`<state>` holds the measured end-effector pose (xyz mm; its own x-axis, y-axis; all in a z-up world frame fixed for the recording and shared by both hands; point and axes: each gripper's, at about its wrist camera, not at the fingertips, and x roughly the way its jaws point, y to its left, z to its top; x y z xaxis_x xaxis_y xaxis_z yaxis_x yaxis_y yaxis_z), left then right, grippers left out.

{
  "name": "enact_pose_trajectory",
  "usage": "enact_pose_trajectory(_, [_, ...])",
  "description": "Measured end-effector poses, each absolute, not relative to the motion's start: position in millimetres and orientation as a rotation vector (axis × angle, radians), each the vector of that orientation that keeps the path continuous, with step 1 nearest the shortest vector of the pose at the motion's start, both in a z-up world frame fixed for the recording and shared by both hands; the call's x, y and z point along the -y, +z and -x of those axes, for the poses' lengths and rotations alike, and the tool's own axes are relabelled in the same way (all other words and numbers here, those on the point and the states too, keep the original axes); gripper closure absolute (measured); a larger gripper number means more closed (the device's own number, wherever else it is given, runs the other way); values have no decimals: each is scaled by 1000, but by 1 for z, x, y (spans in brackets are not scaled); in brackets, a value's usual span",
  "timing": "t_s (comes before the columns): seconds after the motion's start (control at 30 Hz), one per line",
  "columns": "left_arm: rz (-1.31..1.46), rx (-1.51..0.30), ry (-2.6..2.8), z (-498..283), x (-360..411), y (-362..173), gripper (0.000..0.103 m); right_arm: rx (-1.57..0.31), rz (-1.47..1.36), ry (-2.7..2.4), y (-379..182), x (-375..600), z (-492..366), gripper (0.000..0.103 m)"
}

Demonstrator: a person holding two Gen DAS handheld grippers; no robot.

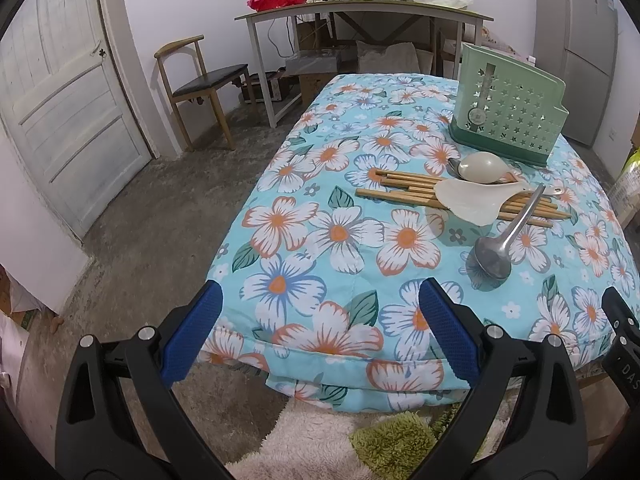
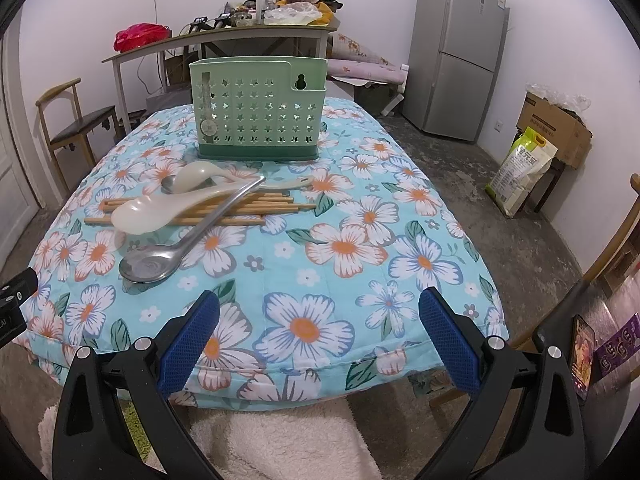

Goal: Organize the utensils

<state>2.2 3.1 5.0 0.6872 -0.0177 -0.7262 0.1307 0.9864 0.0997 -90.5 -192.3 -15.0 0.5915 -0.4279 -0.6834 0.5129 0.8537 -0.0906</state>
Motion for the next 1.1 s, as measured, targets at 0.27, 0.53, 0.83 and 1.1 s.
enact_pose_trajectory(0.27, [-153, -819, -125, -2, -3, 1, 8, -760, -119, -550, -15, 193, 92, 6])
enact_pose_trajectory(0.53, [-164, -826, -182, -7, 3, -3, 8, -773, -118, -546, -17, 192, 88, 6])
enact_pose_trajectory(0.83, [-77, -814, -397, -28, 2, 1, 8, -788, -91, -532, -24, 192, 73, 6])
enact_pose_trajectory(1.1, [73, -811, -584, -52, 5, -3, 8, -820, -63, -490, -37, 194, 51, 6])
